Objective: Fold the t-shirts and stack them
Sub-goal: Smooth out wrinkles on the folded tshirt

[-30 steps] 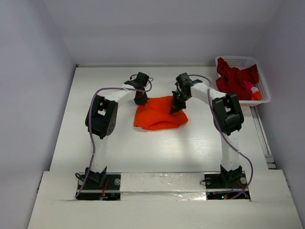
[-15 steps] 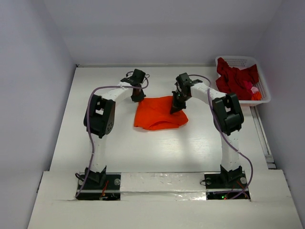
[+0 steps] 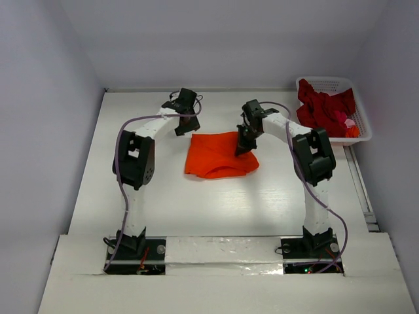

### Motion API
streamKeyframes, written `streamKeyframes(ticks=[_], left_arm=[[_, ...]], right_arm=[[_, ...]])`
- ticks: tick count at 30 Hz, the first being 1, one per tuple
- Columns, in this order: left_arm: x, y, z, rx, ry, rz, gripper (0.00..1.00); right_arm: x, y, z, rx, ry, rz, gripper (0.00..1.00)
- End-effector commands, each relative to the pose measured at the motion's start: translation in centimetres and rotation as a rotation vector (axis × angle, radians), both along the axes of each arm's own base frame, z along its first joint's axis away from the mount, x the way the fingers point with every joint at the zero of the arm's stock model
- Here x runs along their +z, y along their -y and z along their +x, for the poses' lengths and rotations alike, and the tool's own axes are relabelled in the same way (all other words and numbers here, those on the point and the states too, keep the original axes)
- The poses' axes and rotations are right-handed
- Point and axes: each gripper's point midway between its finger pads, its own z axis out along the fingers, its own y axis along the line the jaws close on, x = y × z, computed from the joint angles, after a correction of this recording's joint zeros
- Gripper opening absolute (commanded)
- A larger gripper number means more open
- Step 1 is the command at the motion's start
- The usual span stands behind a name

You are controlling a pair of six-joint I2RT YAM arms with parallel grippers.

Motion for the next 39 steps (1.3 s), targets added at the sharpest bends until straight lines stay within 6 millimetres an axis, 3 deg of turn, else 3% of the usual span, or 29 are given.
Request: streamKeyframes(ticks=[1,2,4,5,6,7,8,13,21,23,29,33,35,39], left_arm=[[7.5,-0.4,0.5,0.003,0.133,-0.031,0.48],[8.0,-0.5,0.5,0.002,0.140,-0.032,0.58],[9.2,-0.7,0.3,0.006,0.160,-0.032,0.68],[10.6,-0.9,0.1,0.008,0.186,-0.038,0.84],[11.2,-1.0,0.1,0.003,0.199,-0.033,0.97],[11.9,-1.2,0.0,0.004,0.213,-0.031,0.99],[13.3,-1.5,-0.1,0.007,0.242,-0.026,0.99],[17.4,-3.1,-1.0,0.026,0.323,0.009,0.99],[21.0,-5.6,-2.4,0.070,0.387,0.092,0.99],[21.8,-6.9,-2.8,0.104,0.399,0.138,0.99],[25.9,-10.4,-4.1,0.197,0.491,0.259,0.99],[28.8,-12.0,-4.9,0.250,0.600,0.286,0.99],[31.6,-12.1,-5.4,0.236,0.696,0.253,0.99],[32.9,-13.5,-6.1,0.276,0.714,0.286,0.99]], right_arm=[[5.2,0.5,1.8,-0.008,0.130,0.000,0.08],[5.7,0.5,1.7,-0.008,0.133,0.001,0.16],[7.2,0.6,1.9,-0.007,0.161,0.004,0.28],[8.1,0.7,1.9,-0.008,0.174,0.003,0.52],[8.9,0.8,2.0,-0.011,0.192,0.004,0.64],[9.6,0.9,2.1,-0.016,0.211,-0.001,0.77],[11.0,1.1,2.0,-0.016,0.240,0.005,0.99],[14.3,2.0,2.0,-0.037,0.316,-0.013,1.00],[19.9,4.1,2.1,-0.099,0.455,-0.068,1.00],[22.3,4.7,2.3,-0.109,0.527,-0.074,1.00],[27.8,9.4,3.6,-0.277,0.722,-0.199,1.00],[29.1,9.1,5.2,-0.258,0.762,-0.143,1.00],[29.6,8.4,5.2,-0.253,0.758,-0.104,1.00],[32.6,9.0,5.7,-0.246,0.860,-0.078,1.00]])
